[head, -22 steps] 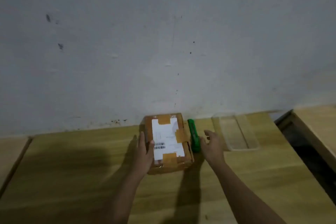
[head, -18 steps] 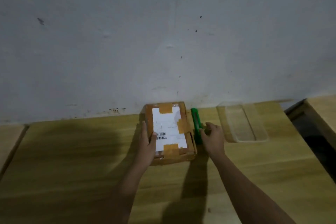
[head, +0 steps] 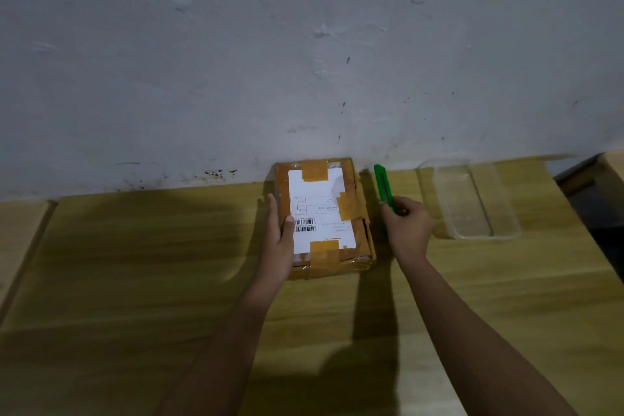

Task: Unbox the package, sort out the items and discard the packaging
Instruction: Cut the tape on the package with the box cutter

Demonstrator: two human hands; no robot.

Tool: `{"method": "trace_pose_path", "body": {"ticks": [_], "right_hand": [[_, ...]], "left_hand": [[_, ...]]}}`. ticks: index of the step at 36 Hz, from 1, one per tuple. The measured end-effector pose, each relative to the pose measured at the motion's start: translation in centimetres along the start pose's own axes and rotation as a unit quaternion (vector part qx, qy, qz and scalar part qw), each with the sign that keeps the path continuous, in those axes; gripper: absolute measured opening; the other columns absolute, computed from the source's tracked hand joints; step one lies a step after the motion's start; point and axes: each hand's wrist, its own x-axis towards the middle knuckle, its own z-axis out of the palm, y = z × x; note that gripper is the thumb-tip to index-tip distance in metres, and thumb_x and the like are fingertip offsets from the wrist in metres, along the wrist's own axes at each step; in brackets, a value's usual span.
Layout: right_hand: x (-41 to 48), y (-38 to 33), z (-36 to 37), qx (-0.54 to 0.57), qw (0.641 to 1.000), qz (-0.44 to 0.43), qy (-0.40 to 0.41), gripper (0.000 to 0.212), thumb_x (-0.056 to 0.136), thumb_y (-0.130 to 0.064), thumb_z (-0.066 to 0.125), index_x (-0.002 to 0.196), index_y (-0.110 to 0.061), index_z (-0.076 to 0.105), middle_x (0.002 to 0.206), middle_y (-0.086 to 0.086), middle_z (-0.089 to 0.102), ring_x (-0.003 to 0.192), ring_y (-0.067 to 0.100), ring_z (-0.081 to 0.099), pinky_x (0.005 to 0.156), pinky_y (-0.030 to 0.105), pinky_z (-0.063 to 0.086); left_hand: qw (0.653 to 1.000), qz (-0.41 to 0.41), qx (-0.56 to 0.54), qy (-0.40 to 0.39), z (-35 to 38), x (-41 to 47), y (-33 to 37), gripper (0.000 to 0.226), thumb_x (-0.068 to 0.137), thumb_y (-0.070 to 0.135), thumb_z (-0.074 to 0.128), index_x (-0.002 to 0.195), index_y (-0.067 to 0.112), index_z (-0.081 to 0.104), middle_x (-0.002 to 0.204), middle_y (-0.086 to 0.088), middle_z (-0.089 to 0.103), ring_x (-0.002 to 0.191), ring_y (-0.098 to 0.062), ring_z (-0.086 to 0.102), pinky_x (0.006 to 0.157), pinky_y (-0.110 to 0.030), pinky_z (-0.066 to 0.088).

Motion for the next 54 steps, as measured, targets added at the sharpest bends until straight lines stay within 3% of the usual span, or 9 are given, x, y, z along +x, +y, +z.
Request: {"method": "trace_pose_path", "body": {"ticks": [10,16,20,30,35,43,49,52,54], "right_hand": [[-3.6,-4.1,1.4,0.007,0.995,-0.091,-0.048,0.038,0.076,-0.021,0.075,0.11,-0.005,0.067,0.094,0.005,0.062,0.079,0.01,0.056,0.056,-0.001,0.038],[-4.2,-3.9,2.1,-0.013,0.995,-0.097,-0.033,0.047,0.082,-0.024,0.069,0.123,-0.005,0.057,0.103,0.003,0.05,0.105,0.021,0.05,0.084,0.033,0.053],[-4.1,-3.5,2.0,0.016,0.997,-0.064,-0.038,0.047,0.088,-0.024,0.062,0.13,-0.007,0.051,0.126,0.006,0.051,0.117,0.016,0.045,0.096,0.032,0.048],[-6.5,-2.2,0.9,0.124,0.99,0.022,-0.062,0.045,0.088,-0.022,0.062,0.129,-0.008,0.052,0.128,0.006,0.06,0.104,0.009,0.057,0.081,0.018,0.053],[-9.8,-1.0,-0.8,0.136,0.989,0.033,-0.053,0.042,0.086,-0.019,0.064,0.126,-0.008,0.055,0.124,0.006,0.063,0.104,0.01,0.059,0.081,0.017,0.053],[-15.5,1.8,-3.9,0.13,0.988,0.031,-0.078,0.042,0.087,-0.02,0.063,0.127,-0.01,0.054,0.122,0.003,0.064,0.108,0.013,0.061,0.092,0.038,0.054],[-17.5,3.1,-5.5,0.103,0.985,-0.025,-0.136,0.059,0.086,-0.03,0.064,0.136,-0.009,0.043,0.134,0.004,0.055,0.117,0.008,0.052,0.097,0.026,0.048],[-17.5,3.4,-5.8,0.07,0.982,-0.049,-0.166,0.066,0.084,-0.032,0.065,0.14,-0.01,0.037,0.133,0.004,0.055,0.117,0.015,0.054,0.096,0.03,0.05],[-17.2,3.3,-6.0,0.053,0.982,-0.05,-0.175,0.062,0.088,-0.028,0.062,0.141,-0.008,0.036,0.121,0.002,0.06,0.102,0.013,0.059,0.079,0.012,0.05]], "left_hand": [[1.0,0.004,0.001,0.0,-0.1,0.1,0.0,0.057,0.1,0.022,0.033,0.146,0.035,0.002,0.149,-0.006,0.034,0.103,-0.018,0.059,0.055,-0.015,0.054],[1.0,0.002,-0.006,-0.009,-0.1,0.4,-0.4,0.057,0.1,0.024,0.033,0.145,0.038,0.001,0.143,-0.007,0.042,0.092,-0.009,0.061,0.056,-0.017,0.054],[1.0,0.004,-0.008,-0.015,-0.2,0.5,-0.6,0.058,0.1,0.025,0.031,0.145,0.039,-0.003,0.147,-0.007,0.038,0.105,-0.019,0.06,0.062,-0.02,0.056],[1.0,0.012,-0.013,-0.021,-0.4,-1.7,-1.5,0.058,0.1,0.027,0.03,0.144,0.04,-0.005,0.154,-0.005,0.026,0.121,-0.025,0.052,0.079,-0.03,0.054],[0.999,-0.003,-0.029,-0.017,-0.4,-5.7,-2.5,0.057,0.1,0.025,0.03,0.145,0.038,-0.003,0.15,-0.006,0.032,0.108,-0.022,0.059,0.058,-0.016,0.056],[0.999,0.011,-0.019,0.041,0.3,-13.2,-4.9,0.055,0.099,0.019,0.036,0.147,0.031,0.01,0.139,0.015,0.033,0.096,0.001,0.057,0.062,-0.011,0.053],[0.988,-0.005,0.061,0.141,1.6,-16.5,-5.9,0.053,0.098,0.03,0.039,0.146,0.032,0.016,0.103,0.01,0.056,0.068,0.002,0.058,0.047,-0.018,0.053],[0.983,-0.008,0.093,0.16,1.7,-16.6,-6.5,0.053,0.098,0.034,0.039,0.146,0.034,0.017,0.111,0.0,0.062,0.071,-0.009,0.063,0.051,-0.026,0.057],[0.982,0.0,0.106,0.157,1.5,-16.7,-6.4,0.053,0.098,0.033,0.039,0.146,0.033,0.018,0.111,-0.003,0.063,0.072,-0.009,0.063,0.051,-0.024,0.057]]}}
